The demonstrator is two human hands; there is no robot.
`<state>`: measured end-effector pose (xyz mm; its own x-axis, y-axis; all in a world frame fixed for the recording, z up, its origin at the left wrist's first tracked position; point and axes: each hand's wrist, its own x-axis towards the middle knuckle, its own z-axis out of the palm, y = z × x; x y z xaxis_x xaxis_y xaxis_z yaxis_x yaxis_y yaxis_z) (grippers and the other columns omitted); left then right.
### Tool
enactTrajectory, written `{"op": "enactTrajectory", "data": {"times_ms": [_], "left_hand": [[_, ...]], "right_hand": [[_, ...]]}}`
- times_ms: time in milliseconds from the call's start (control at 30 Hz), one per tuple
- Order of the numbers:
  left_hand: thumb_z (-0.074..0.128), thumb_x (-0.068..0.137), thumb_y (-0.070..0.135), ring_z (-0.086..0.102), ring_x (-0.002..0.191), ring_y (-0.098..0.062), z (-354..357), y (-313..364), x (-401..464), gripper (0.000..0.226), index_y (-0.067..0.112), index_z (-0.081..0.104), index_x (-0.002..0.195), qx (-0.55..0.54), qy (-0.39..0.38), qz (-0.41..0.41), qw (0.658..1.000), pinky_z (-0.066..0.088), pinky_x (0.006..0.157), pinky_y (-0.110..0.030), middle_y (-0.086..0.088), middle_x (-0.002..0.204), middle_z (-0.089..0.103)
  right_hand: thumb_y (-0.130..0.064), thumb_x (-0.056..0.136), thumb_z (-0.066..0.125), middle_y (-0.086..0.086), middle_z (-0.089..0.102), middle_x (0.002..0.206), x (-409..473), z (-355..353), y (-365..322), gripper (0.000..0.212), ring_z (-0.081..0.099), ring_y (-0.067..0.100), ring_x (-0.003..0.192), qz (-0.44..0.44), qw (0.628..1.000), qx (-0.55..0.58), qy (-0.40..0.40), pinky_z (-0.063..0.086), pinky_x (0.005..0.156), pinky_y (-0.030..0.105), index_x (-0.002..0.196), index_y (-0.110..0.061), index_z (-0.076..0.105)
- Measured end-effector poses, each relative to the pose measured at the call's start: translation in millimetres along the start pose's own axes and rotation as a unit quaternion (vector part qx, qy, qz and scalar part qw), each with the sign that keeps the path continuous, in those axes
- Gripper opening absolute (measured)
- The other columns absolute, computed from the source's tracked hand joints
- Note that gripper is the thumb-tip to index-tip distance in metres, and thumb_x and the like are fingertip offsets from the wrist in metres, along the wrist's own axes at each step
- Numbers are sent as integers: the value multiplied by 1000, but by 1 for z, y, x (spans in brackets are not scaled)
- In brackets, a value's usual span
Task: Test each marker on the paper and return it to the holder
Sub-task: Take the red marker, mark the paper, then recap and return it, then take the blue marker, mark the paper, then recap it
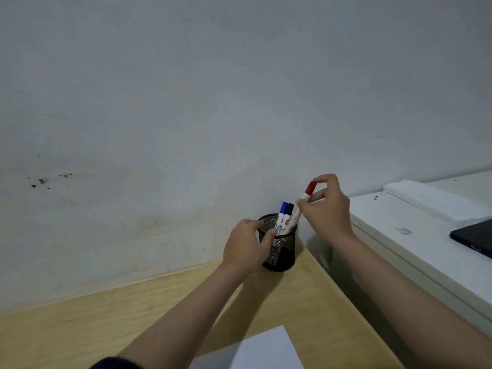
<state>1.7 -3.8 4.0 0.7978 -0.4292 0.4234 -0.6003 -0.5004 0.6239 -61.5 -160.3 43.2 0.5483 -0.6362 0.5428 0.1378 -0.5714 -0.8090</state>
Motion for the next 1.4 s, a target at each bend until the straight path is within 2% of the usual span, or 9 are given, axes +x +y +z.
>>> {"op": "enactTrajectory", "data": {"times_ms": [133, 333, 567, 800, 933, 1067, 1233, 1333, 1400], "left_hand": [[63, 83, 40, 61, 101, -17, 12, -10, 8, 37, 10, 70, 102, 4, 46, 21, 999, 47, 82, -27, -3, 111, 65], [73, 75, 38, 65, 93, -14, 13, -17, 10, 36, 9, 72, 95, -32, 83, 40, 995, 43, 77, -18, -3, 98, 72], [74, 74, 36, 65, 94, -16, 14, -16, 9, 35, 8, 72, 95, -50, 103, 34, 993, 44, 79, -19, -5, 99, 73], [64, 84, 33, 63, 100, -20, 9, -14, 5, 30, 7, 72, 96, -30, 48, 39, 998, 49, 86, -31, -7, 104, 71], [55, 89, 29, 64, 90, -18, -14, -1, -7, 25, 10, 71, 88, -101, 44, -34, 993, 51, 79, -29, -6, 93, 72], [49, 94, 25, 66, 67, -19, -55, 32, -26, 33, 1, 69, 84, -392, -4, -184, 901, 56, 61, -25, -14, 76, 71], [67, 83, 22, 64, 63, -15, -104, 53, -61, 23, 1, 69, 91, -540, -74, -272, 793, 58, 55, -22, -9, 76, 69], [69, 79, 11, 62, 64, -17, -137, 58, -86, 26, -5, 66, 99, -568, -46, -277, 774, 53, 46, -19, -14, 83, 65], [67, 80, 8, 63, 68, -18, -159, 57, -103, 24, -5, 66, 100, -562, -22, -249, 788, 57, 55, -22, -12, 80, 68]], "right_hand": [[-14, 70, 78, 1, 63, 67, 0, 18, 26, 42, 62, 11, 62, 40, 994, -59, -84, 42, 48, 14, 101, -16, 49], [-29, 73, 74, 7, 51, 113, 9, 35, 37, 53, 51, 21, 105, -22, 979, -175, -99, 49, 80, 36, 118, -17, 48], [-35, 82, 63, 8, 53, 105, 17, 54, 26, 27, 47, 29, 103, -111, 940, -316, -66, 39, 82, 40, 96, -12, 69], [-18, 74, 67, -9, 68, 76, 6, 52, 6, 2, 58, 18, 80, -114, 978, -148, -94, 47, 76, 37, 73, -20, 66], [-10, 73, 74, -12, 68, 76, -16, 31, -27, 13, 62, 8, 75, -137, 989, -12, -58, 42, 66, 11, 73, -20, 67], [-2, 71, 77, -6, 72, 73, -61, 4, -68, 14, 67, 7, 73, -141, 984, 93, -58, 51, 68, 18, 76, -14, 70], [2, 66, 80, -6, 73, 80, -122, -15, -111, 28, 71, 7, 76, -135, 971, 168, -106, 53, 74, 16, 75, -23, 70], [-5, 65, 82, -6, 74, 83, -148, -26, -134, 23, 71, 9, 83, -140, 964, 181, -136, 54, 80, 19, 79, -19, 71], [-12, 66, 82, -1, 74, 83, -161, -29, -148, 19, 71, 10, 82, -116, 964, 204, -123, 55, 77, 20, 79, -18, 70]]}}
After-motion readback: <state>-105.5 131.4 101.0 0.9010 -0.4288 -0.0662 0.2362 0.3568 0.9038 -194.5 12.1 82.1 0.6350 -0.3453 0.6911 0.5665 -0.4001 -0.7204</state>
